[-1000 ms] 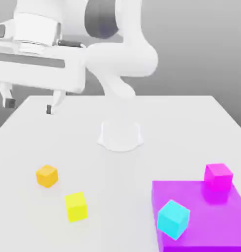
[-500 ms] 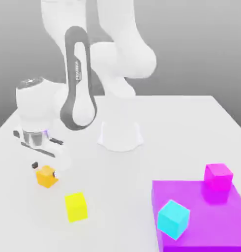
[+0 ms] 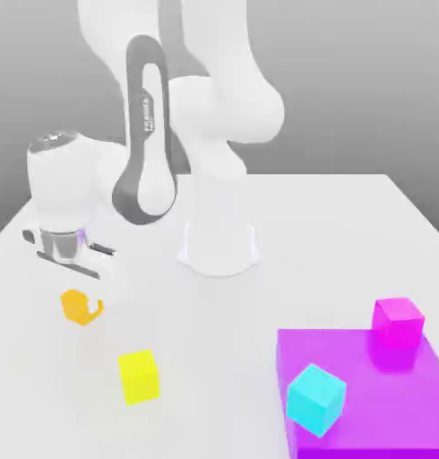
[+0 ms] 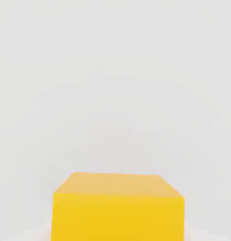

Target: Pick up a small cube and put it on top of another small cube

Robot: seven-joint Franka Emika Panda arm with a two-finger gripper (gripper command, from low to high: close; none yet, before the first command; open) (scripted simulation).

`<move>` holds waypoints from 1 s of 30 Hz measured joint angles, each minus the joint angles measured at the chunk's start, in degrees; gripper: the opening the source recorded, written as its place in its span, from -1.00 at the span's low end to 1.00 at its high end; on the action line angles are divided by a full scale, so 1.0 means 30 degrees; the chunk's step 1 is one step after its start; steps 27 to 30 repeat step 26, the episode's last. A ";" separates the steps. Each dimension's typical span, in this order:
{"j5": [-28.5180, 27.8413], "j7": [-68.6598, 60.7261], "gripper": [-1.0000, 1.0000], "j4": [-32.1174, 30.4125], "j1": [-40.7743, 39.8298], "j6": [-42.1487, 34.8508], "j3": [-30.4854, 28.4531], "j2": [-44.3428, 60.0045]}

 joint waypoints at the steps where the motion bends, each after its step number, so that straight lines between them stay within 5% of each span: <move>1: -0.0207 0.0444 -1.00 0.0312 -0.0298 -0.0530 0.0339 -0.0221; 5: -0.0282 0.2180 -1.00 0.2301 0.2682 -0.2611 0.2764 -0.0313; 11: -0.0226 0.4895 -1.00 0.5641 0.8658 -0.5714 0.3447 -0.0077; 18: -0.0151 0.7925 -1.00 0.9342 1.1055 -0.9090 0.6957 0.0243; 22: -0.0994 0.9006 -1.00 0.9527 1.2014 -0.7131 0.7183 0.2435; 23: -0.1134 0.9123 1.00 0.9477 1.2040 -0.6730 0.7148 0.2794; 30: -0.1133 0.9122 1.00 0.9477 1.2039 -0.6730 0.7148 0.2794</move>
